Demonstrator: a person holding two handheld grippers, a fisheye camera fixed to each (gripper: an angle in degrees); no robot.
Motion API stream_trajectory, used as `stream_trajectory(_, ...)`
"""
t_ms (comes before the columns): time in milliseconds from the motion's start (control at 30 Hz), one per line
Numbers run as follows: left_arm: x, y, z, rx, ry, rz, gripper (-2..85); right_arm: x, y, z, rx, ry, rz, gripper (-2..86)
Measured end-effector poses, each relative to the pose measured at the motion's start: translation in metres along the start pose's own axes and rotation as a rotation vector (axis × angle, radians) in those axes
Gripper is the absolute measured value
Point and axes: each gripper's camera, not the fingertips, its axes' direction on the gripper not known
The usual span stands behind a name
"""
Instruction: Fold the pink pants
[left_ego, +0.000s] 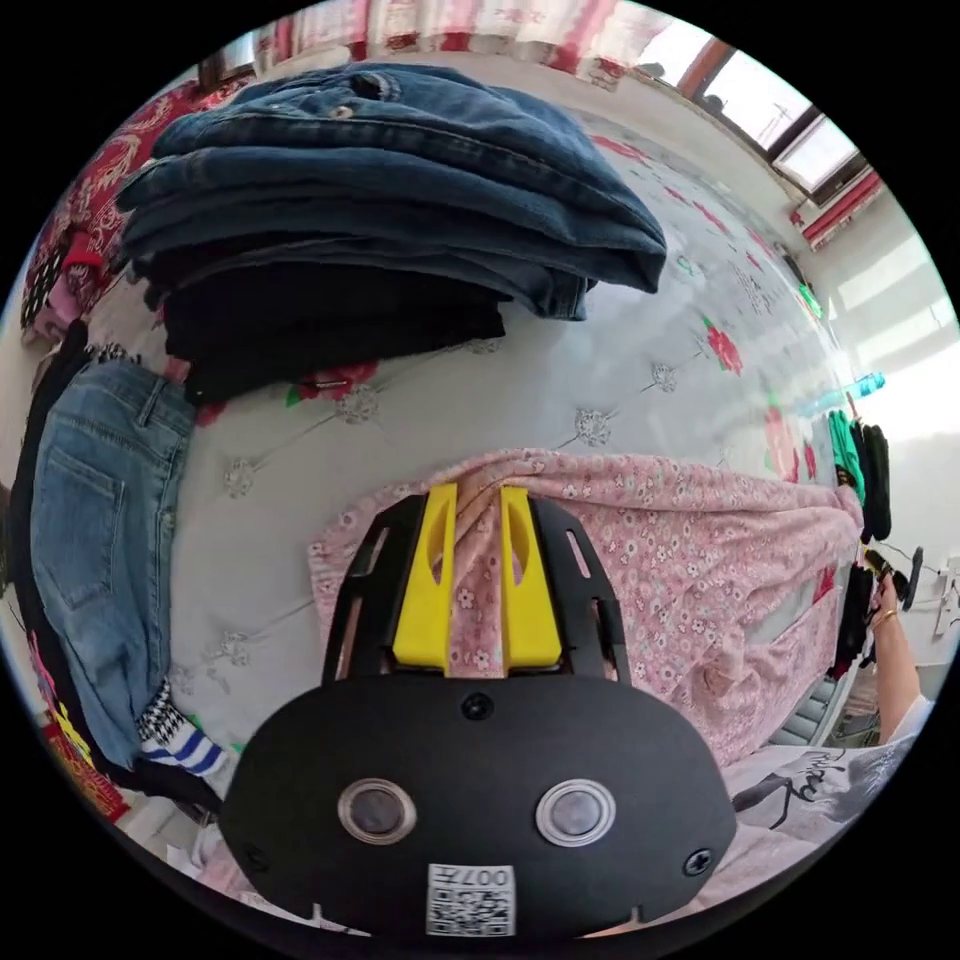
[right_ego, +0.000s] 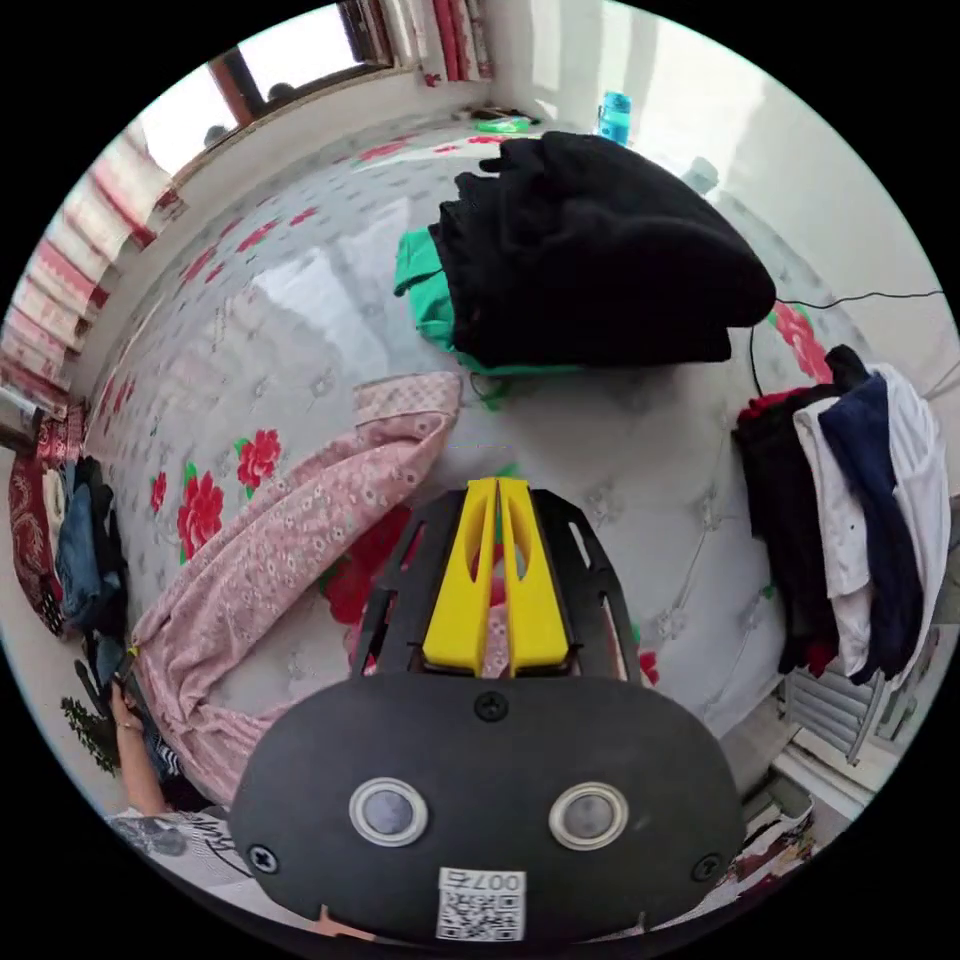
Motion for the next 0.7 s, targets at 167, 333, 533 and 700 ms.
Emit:
stream_trajectory(167,-0.026,0.077,-0.048,0.078,-0.023,-0.049,6.8,0.046,0.058,-0.002,-0.016,-0.086,0.021,3.0)
stream_trajectory(333,-0.063,0.199,-0.059,-0.033,-0.094,-0.17,7.8,0.075,0.129,-0.002,-0.082,-0.019,-0.015,5.2)
stream_trajectory(533,-0.091,0.284,-0.061,-0.046,-0.117,-0.286,8.5,0.109,0.19,0.001,-0.144,0.049,-0.047,7.4)
stream_trajectory(700,-0.112,0.261,-0.032,-0.037,-0.014,-0.314,11.6,0.133,0.197,0.023,-0.199,0.018,0.051,8.2)
